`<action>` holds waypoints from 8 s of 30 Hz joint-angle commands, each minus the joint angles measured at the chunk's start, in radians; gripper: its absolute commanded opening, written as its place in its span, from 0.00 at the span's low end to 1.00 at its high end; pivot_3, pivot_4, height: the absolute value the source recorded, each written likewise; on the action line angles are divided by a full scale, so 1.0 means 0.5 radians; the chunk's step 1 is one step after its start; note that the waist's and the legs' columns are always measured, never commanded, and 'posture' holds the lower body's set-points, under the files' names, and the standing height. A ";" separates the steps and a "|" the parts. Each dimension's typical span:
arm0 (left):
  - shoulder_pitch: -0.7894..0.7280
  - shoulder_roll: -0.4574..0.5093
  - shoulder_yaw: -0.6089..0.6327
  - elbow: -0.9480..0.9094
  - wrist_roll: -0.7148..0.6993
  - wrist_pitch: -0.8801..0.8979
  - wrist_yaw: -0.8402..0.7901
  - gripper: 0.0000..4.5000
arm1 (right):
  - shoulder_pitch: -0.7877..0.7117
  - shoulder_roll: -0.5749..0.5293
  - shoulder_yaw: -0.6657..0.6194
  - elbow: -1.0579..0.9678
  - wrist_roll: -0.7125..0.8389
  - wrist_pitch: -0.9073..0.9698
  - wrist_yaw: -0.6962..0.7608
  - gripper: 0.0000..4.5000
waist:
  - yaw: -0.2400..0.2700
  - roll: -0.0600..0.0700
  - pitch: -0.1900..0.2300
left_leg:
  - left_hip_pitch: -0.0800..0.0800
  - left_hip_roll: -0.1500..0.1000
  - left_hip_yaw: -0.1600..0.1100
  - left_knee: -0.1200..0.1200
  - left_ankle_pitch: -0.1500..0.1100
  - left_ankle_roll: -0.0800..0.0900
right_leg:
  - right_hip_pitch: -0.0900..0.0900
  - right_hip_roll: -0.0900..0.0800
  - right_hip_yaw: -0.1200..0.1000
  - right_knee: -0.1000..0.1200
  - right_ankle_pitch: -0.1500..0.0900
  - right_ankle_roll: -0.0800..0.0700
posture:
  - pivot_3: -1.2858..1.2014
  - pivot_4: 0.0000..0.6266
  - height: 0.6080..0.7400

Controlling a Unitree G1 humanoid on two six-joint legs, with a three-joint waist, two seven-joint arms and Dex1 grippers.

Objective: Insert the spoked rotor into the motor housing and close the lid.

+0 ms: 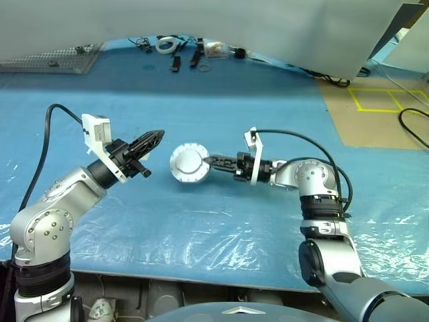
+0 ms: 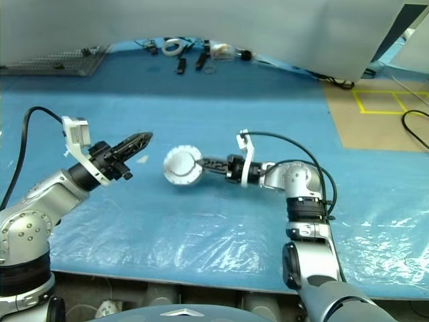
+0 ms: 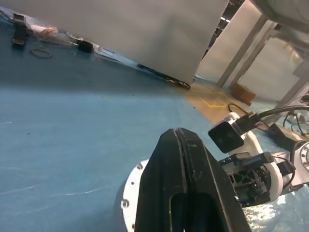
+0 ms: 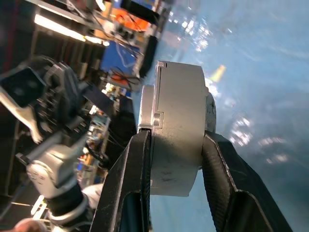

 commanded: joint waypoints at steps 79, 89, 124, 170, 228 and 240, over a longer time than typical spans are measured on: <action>-0.268 -0.683 -0.199 0.720 -0.752 -0.215 0.181 0.59 | -0.208 0.168 -0.352 -0.157 0.662 0.101 -0.477 0.26 | 0.052 -0.006 0.003 | -0.004 0.000 -0.003 0.023 0.000 0.000 | -0.001 -0.001 0.002 0.022 0.003 0.005 | 0.52 0.24 1.00; -0.248 -0.695 -0.203 0.695 -0.758 -0.207 0.187 0.57 | -0.196 0.167 -0.344 -0.159 0.680 0.105 -0.488 0.26 | 0.052 -0.007 0.003 | -0.004 0.000 -0.003 0.024 0.000 0.000 | -0.002 -0.002 0.002 0.022 0.003 0.005 | 0.52 0.24 1.00; -0.362 -0.691 -0.074 0.732 -0.663 -0.335 0.290 0.56 | -0.180 0.152 -0.322 -0.089 0.762 -0.037 -0.594 0.67 | 0.049 -0.007 0.004 | -0.004 0.000 -0.003 0.024 0.000 0.000 | -0.002 -0.002 0.002 0.022 0.003 0.005 | 0.52 0.24 1.00; -0.670 -0.091 0.278 1.967 0.724 -1.027 0.353 0.55 | -0.189 -0.179 -0.192 0.072 0.509 -0.352 -0.404 0.67 | 0.053 -0.032 0.018 | -0.010 0.000 -0.007 0.027 0.000 0.000 | -0.004 -0.003 -0.002 0.025 0.003 0.005 | 0.52 0.24 1.00; -0.175 0.463 -0.873 0.636 1.220 -0.954 -1.191 1.00 | 0.229 -0.585 0.639 -0.564 -0.391 -1.229 0.452 0.67 | 0.042 -0.030 0.019 | -0.005 0.001 -0.004 0.028 0.000 0.000 | -0.006 -0.002 0.003 0.031 0.003 0.004 | 0.52 0.24 1.00; -0.241 0.391 -0.868 0.719 1.244 -0.930 -1.211 1.00 | 0.255 -0.590 0.604 -0.593 -0.418 -1.260 0.404 0.67 | 0.044 -0.030 0.019 | -0.004 0.000 -0.003 0.028 0.000 0.000 | -0.006 -0.002 0.004 0.031 0.003 0.004 | 0.52 0.24 1.00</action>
